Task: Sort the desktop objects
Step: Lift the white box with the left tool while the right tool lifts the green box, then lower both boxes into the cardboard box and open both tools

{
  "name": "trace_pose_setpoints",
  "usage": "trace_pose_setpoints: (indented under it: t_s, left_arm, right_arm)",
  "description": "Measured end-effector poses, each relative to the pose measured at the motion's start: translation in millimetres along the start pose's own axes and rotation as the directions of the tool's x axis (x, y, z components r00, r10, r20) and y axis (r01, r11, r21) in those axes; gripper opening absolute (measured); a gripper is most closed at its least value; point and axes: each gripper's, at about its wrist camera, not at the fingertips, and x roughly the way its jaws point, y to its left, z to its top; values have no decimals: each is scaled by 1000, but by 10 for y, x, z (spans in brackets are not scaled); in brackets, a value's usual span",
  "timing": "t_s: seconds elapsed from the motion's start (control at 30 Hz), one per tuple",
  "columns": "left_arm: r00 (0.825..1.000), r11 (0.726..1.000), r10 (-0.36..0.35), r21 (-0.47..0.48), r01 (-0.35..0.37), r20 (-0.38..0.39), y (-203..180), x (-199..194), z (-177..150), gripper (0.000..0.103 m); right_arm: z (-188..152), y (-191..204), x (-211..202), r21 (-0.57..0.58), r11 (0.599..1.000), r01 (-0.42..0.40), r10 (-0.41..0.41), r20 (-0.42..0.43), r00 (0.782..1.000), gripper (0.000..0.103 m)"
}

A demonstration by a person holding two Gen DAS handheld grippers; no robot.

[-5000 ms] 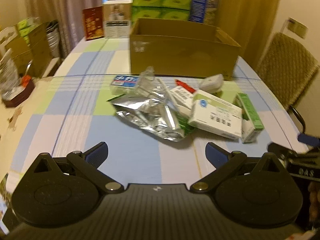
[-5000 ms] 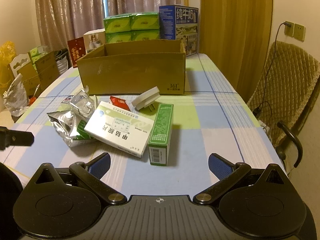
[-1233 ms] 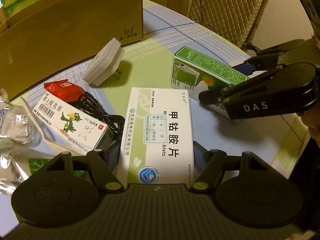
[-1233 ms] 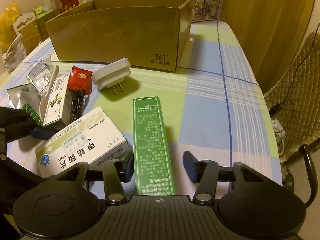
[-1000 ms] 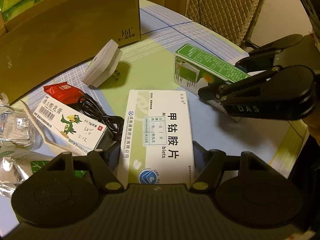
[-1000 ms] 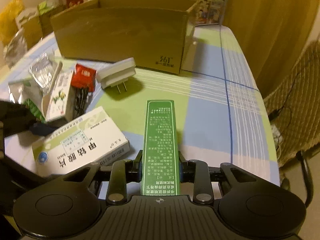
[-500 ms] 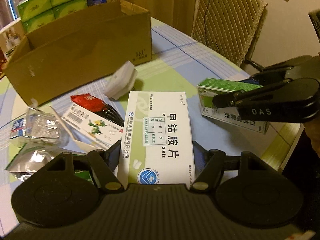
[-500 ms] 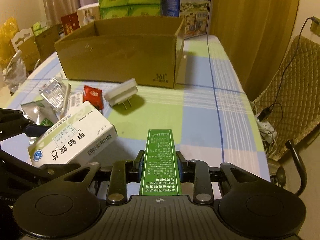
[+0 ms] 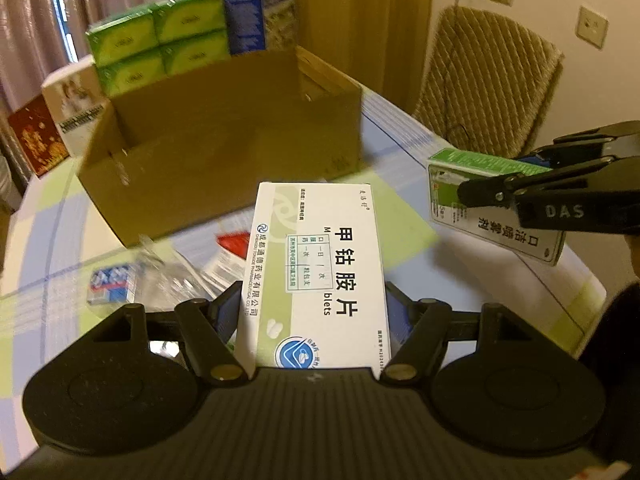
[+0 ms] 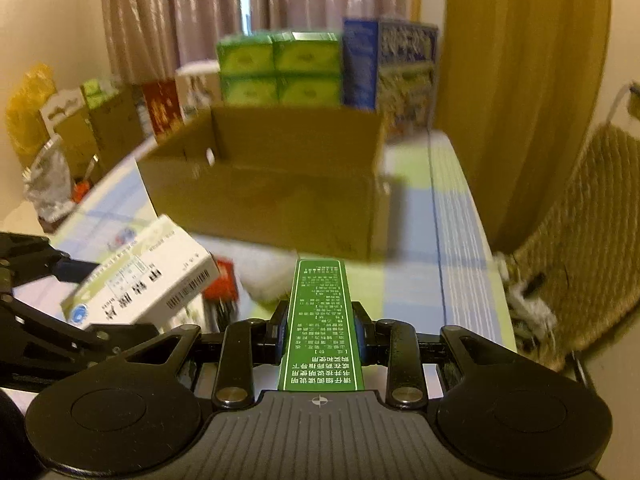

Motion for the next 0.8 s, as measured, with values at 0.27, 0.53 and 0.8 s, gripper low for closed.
trace_pose_setpoints:
  t_s: [0.27,0.53,0.8]
  left_arm:
    - [997,997,68,-31,-67,38,513,46,515,67]
    - [994,992,95,-83,-90,60,1018,408,1037,67]
    - [995,985,87,-154,-81,37,1356,930,1319,67]
  right_arm:
    - [862,73,251,-42,999,-35,38,82,996,28]
    - [1513,-1,891,-28,998,-56,58,102,993,28]
    - [1717,-152,1515,36,997,-68,65,83,994,28]
